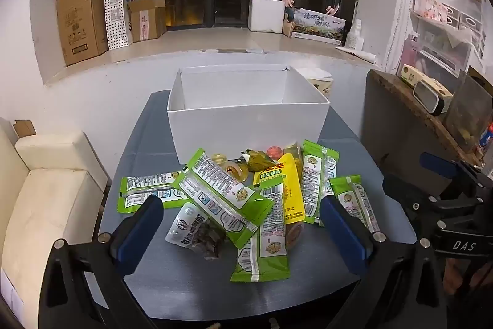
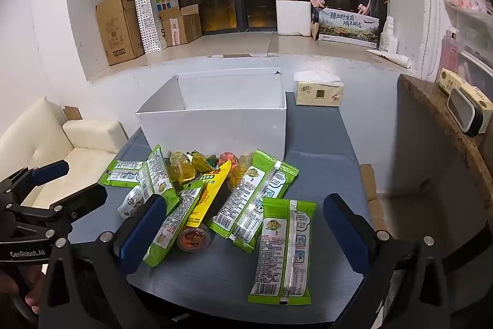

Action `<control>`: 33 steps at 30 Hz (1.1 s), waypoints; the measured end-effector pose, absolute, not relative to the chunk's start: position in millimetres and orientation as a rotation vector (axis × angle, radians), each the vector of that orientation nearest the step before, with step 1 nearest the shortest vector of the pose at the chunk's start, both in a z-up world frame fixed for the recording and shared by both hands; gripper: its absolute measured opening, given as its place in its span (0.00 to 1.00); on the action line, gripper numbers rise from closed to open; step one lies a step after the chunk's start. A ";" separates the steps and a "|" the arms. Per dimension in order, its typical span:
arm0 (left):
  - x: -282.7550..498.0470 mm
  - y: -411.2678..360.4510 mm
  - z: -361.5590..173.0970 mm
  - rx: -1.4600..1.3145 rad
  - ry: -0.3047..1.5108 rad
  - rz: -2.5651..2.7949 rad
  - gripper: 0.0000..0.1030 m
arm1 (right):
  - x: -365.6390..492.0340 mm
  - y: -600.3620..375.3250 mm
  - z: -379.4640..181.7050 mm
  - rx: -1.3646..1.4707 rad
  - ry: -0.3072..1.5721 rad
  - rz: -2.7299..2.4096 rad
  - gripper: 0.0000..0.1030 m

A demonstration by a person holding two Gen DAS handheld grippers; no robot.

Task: Organize snacks

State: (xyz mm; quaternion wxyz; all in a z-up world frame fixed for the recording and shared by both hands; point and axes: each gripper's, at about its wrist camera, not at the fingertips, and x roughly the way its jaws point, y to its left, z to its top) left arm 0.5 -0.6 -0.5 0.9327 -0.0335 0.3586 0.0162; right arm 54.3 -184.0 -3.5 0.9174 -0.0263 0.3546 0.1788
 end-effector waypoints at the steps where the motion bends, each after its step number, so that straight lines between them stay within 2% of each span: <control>1: 0.8 -0.9 -0.9 -0.067 0.735 0.033 1.00 | 54.0 -183.2 -3.1 -0.054 0.730 0.369 1.00; 8: 1.5 0.7 -16.1 -0.084 0.735 0.023 1.00 | 53.6 -182.6 -4.4 -0.052 0.731 0.372 1.00; 33: 2.4 3.8 -6.6 -0.100 0.762 0.011 1.00 | 52.7 -177.6 -6.7 -0.076 0.735 0.384 1.00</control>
